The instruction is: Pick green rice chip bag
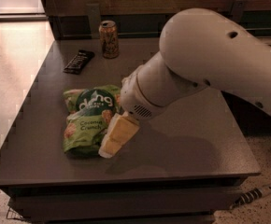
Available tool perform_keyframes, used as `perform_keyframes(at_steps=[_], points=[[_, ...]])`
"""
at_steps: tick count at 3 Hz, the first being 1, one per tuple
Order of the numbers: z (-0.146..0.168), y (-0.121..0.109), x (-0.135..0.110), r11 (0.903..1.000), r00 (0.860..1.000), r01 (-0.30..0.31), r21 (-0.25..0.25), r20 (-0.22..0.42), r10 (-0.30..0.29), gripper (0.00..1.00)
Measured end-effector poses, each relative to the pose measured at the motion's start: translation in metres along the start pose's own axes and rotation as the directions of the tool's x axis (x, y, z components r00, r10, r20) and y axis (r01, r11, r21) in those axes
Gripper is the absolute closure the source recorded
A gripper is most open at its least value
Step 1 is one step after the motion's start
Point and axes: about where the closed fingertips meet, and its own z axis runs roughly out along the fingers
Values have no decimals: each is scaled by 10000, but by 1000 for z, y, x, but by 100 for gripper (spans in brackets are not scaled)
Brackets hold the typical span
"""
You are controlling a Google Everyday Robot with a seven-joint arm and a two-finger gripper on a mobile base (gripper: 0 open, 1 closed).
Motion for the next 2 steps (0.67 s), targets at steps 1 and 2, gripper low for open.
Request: perform_keyframes(at_steps=[1, 2], points=[[1, 1, -1, 10000, 10000, -50, -6, -15, 50, 0], [17, 5, -9, 9997, 9997, -254, -12, -18, 254, 0]])
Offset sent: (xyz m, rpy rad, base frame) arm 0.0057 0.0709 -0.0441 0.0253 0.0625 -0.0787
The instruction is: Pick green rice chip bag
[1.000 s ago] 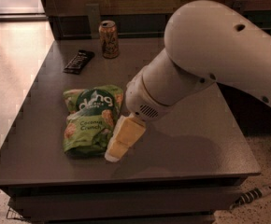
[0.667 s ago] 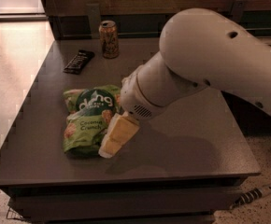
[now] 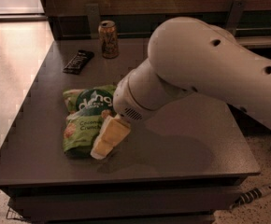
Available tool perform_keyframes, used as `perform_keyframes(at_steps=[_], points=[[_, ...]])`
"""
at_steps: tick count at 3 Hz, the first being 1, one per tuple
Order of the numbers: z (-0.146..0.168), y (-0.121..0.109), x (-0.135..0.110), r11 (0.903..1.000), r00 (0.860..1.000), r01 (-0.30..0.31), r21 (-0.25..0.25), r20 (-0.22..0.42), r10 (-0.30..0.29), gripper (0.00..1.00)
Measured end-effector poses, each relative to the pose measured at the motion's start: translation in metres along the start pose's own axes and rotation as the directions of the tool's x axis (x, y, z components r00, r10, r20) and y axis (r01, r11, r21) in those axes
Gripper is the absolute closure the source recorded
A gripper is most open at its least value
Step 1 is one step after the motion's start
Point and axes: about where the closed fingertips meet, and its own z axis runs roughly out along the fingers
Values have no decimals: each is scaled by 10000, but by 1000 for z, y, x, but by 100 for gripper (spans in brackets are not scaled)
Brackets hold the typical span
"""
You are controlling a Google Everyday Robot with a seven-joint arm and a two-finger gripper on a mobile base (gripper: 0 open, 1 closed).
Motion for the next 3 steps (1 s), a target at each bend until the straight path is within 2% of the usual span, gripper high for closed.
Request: perform_keyframes(at_steps=[1, 2, 3], points=[[46, 20, -16, 9987, 9986, -504, -119, 177, 506, 2], [76, 32, -25, 9972, 9959, -703, -239, 556, 715, 32], [75, 32, -25, 9972, 9959, -703, -239, 556, 715, 56]])
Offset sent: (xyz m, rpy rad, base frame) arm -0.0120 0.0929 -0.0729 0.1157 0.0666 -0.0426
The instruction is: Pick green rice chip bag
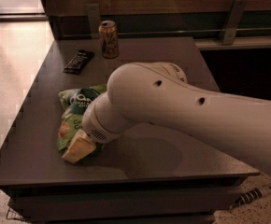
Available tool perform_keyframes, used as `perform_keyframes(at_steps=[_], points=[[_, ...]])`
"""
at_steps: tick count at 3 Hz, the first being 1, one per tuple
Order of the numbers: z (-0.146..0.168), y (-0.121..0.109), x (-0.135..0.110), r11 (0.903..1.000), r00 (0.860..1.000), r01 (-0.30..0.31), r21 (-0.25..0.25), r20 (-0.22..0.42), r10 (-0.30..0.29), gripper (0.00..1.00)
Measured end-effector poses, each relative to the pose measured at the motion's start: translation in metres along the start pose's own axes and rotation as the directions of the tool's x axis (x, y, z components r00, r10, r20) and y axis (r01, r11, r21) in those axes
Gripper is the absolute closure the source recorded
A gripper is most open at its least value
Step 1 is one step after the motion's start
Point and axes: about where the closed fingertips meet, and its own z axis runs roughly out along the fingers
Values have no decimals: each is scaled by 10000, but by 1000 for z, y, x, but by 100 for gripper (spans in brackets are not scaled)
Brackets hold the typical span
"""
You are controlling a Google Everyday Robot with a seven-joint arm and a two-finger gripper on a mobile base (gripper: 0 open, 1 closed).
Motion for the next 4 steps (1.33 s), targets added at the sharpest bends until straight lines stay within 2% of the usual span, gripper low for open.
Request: perform_keyframes(at_steps=[1, 2, 3, 4], points=[[-1, 0, -1, 10000, 10000, 12, 3, 0, -12, 86], [-1, 1, -2, 10000, 10000, 41, 8, 0, -41, 100], [-12, -4, -14, 9992, 9993, 367, -138, 113, -366, 100], [-48, -15, -46, 9924, 9921, 1196, -287, 418, -1183, 100]])
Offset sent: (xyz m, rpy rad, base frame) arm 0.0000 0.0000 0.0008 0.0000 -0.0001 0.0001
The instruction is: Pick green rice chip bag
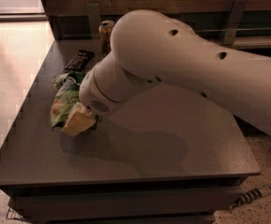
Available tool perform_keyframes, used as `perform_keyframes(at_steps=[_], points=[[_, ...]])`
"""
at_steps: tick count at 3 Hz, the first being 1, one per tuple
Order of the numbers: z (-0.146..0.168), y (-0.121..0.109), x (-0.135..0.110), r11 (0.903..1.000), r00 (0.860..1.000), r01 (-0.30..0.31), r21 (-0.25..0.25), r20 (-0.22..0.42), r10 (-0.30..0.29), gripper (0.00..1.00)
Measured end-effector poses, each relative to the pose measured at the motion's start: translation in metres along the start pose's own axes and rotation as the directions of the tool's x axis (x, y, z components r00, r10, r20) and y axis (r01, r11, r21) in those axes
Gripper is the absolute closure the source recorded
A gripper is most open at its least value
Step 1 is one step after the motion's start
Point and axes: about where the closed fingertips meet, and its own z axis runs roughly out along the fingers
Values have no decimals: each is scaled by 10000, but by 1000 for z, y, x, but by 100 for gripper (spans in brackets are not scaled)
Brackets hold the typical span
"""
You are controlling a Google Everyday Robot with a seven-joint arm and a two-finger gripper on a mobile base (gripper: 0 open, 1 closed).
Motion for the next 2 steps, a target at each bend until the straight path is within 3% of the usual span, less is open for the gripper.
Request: perform_keyframes(at_steps=[1, 2], points=[[-64, -20, -43, 9949, 9921, 1005, 74, 747, -1008, 100], [-101, -29, -57, 9887, 9778, 1483, 231, 1464, -1501, 100]])
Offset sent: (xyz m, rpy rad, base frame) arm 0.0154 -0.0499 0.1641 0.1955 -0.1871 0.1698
